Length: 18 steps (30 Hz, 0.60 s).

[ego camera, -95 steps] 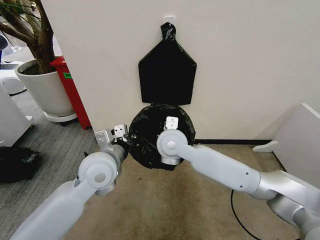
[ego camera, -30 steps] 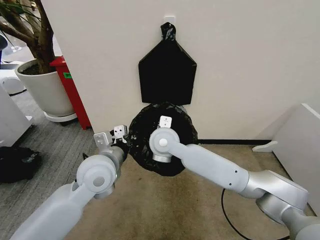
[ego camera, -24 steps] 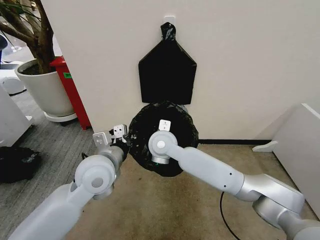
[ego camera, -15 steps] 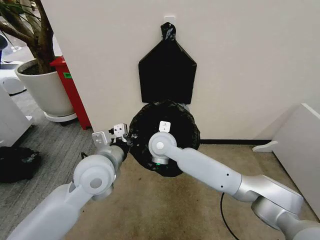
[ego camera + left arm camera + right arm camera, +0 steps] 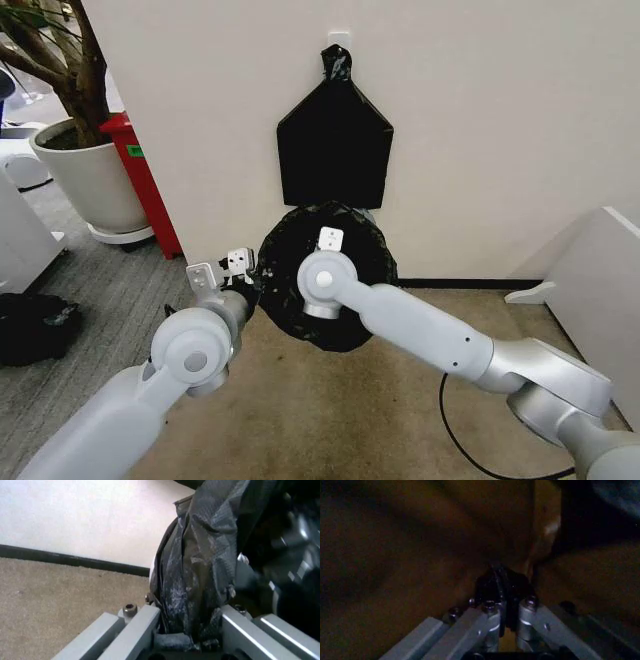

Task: Place the garbage bag over the trash bin.

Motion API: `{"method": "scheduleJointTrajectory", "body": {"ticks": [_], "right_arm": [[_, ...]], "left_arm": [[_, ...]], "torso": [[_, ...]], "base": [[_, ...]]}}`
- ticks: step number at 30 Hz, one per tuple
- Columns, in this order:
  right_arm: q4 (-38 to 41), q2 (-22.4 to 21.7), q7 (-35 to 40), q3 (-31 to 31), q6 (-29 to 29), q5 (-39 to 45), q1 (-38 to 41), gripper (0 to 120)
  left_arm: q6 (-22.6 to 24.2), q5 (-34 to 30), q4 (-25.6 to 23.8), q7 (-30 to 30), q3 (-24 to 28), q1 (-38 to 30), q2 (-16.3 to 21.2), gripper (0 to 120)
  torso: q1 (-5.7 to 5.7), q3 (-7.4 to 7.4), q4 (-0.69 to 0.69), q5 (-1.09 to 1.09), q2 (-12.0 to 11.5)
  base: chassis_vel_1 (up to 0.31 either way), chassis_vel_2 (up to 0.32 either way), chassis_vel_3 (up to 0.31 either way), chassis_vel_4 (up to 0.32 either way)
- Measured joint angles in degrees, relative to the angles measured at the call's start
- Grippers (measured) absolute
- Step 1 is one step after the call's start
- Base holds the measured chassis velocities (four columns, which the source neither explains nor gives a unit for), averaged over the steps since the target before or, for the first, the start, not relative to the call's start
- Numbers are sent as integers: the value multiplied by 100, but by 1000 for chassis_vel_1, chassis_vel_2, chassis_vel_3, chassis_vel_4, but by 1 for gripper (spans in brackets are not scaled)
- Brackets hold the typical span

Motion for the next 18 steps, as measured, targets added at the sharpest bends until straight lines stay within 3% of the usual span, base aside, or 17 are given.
{"method": "scheduleJointTrajectory", "body": {"ticks": [7,18], "right_arm": [[-575,174,-268,220,-105,-393,-56,0],[-534,122,-309,304,-89,-389,-148,0]], "left_arm": [[5,0,-139,8,-3,51,69,0],[7,-16,-108,27,-3,19,58,0]], "torso": [[0,0,0,0,0],[0,0,0,0,0]], "base": [[0,0,0,0],[0,0,0,0]]}}
